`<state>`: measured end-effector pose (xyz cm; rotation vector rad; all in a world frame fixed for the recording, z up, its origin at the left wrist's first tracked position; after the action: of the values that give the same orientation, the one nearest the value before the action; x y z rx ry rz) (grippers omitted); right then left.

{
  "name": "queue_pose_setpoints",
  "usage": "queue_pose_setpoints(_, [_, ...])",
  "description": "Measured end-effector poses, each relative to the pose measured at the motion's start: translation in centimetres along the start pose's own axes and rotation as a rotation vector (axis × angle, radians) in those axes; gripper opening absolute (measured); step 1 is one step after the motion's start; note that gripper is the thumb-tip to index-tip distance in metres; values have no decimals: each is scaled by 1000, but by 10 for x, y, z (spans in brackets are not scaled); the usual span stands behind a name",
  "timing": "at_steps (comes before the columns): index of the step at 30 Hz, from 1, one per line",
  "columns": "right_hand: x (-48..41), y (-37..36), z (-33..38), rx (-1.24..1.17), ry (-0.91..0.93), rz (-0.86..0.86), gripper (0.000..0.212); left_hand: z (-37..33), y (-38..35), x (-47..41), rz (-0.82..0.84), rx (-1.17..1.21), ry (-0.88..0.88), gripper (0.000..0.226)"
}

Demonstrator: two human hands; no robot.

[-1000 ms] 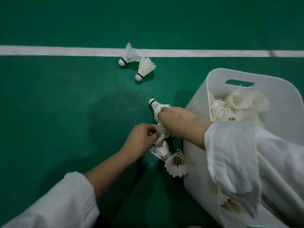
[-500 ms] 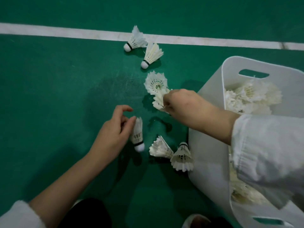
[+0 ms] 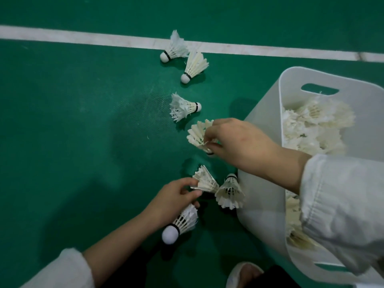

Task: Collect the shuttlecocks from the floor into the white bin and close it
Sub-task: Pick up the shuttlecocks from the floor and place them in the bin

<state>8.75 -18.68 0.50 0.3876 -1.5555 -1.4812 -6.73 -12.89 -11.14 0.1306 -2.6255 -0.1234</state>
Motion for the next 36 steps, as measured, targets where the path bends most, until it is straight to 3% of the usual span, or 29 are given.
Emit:
queue_pose_setpoints(3, [7, 9, -3, -61, 0, -32, 21, -6, 11, -2, -126, -103, -51, 10])
queue_pose_setpoints(7, [31, 29, -7, -192, -50, -157, 18, -40, 52, 9, -283, -413, -214, 8])
queue_pose_setpoints(12, [81, 74, -19, -343, -213, -441, 15, -122, 84, 28, -292, -762, -412, 19])
queue_pose_setpoints(17, [148, 102, -61, -493, -399, -566, 15, -216, 63, 42, -274, -895, -572, 12])
queue_pose_setpoints(20, [188, 98, -95, -502, -545, -551, 18, -259, 30, 40, -195, -1023, -662, 14])
queue_pose_setpoints(26, [220, 60, -155, -303, -689, -435, 19, -297, -45, 10, -79, -1189, -710, 21])
queue_pose_setpoints(32, [197, 18, -189, -8, -620, -322, 17, -272, -89, -22, -112, -1080, -732, 15])
queue_pose_setpoints(36, [174, -13, -202, -15, -623, -145, 14, -255, -97, -32, -120, -1069, -670, 14])
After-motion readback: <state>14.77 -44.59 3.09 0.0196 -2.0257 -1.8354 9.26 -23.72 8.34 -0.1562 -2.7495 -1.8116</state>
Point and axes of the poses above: each hand's wrist, its own x-axis away from the middle knuckle, its own y-axis out of the back of the hand, z = x × y, the point moved 1 cm from there along -x, towards the middle knuckle, and after that the axes turned 8 degrees about -y, right-handed, at the moved point
